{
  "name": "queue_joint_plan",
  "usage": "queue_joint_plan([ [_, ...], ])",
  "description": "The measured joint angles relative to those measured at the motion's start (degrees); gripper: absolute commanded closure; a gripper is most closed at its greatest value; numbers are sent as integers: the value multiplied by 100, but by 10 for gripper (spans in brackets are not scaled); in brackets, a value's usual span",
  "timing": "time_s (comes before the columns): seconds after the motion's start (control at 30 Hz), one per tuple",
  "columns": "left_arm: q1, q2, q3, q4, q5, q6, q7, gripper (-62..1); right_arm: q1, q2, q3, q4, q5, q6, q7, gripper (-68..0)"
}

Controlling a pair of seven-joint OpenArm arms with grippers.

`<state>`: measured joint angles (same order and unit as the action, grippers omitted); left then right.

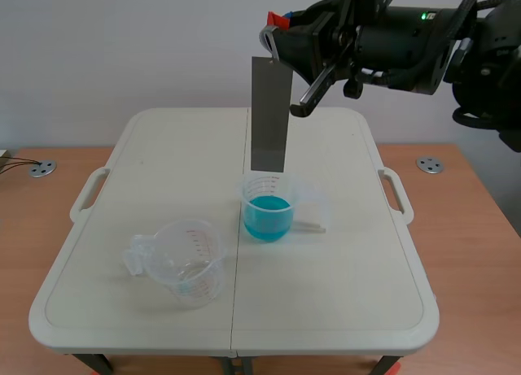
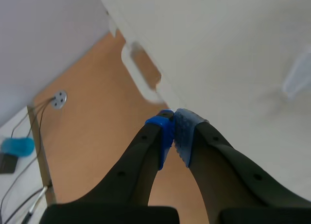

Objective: Hold the metal plate by the orange handle, dip it into the blue solution, take it out and point at it, then put the plate back in the beaker on the left.
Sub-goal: 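Lower the plate into the blue solution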

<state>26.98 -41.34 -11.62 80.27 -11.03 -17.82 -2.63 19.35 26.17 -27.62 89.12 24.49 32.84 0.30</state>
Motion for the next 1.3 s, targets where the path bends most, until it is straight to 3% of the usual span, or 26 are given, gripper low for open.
queue_joint_plan([
  [0.2, 1104, -125, -142, -2, 2, 483, -28, -29, 0, 0, 0, 0, -2, 0, -24, -11],
  [0.43, 2085, -118, -138, -15, 2, 474, -26, -29, 0, -35, 0, -15, -2, 0, -37, -11],
  [0.6, 2603, -15, -74, -15, 2, 468, -28, -29, -2, -260, 0, -356, 0, 2, -37, -13],
  [1.0, 3014, 221, 1200, -151, 2, 433, 20, -29, -2, -614, 0, -1458, -2, 103, -37, -13],
  [1.3, 3014, 229, 1784, -433, 2, 435, 20, -29, -2, -828, 0, -2024, -129, 236, -35, -13],
])
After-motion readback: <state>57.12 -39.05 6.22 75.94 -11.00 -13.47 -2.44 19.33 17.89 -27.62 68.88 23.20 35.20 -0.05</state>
